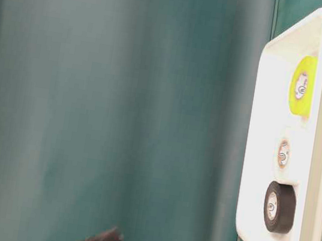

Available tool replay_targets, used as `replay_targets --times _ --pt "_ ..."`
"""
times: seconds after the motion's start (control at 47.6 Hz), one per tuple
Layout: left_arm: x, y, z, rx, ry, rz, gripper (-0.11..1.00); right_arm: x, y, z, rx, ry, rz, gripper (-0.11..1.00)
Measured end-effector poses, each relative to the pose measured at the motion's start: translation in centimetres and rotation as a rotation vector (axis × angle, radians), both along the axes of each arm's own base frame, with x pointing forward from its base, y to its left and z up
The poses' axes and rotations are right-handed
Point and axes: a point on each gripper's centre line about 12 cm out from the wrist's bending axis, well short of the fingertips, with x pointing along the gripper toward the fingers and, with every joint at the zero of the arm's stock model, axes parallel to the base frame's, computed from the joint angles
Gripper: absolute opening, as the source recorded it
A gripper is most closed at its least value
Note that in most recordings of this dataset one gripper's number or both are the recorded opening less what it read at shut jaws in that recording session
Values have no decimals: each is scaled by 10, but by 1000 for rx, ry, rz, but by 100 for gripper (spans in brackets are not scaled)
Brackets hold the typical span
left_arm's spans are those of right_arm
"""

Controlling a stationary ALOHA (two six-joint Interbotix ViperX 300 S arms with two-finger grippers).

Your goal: Pick up the tape from a random location and place it into the white case.

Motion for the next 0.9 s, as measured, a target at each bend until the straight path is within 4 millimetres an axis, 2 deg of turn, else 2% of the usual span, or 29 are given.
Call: replay_targets --times 0.315,0.525,0.904 --pt "-41 -2 20 6 -123 0 95 -6 -1 17 -11 -72 5 74" --pt "-60 -3 30 8 -185 0 95 -11 -1 29 -24 -123 9 74" --pt "-76 -6 16 10 -213 -8 95 -12 -1 38 -31 -173 19 74"
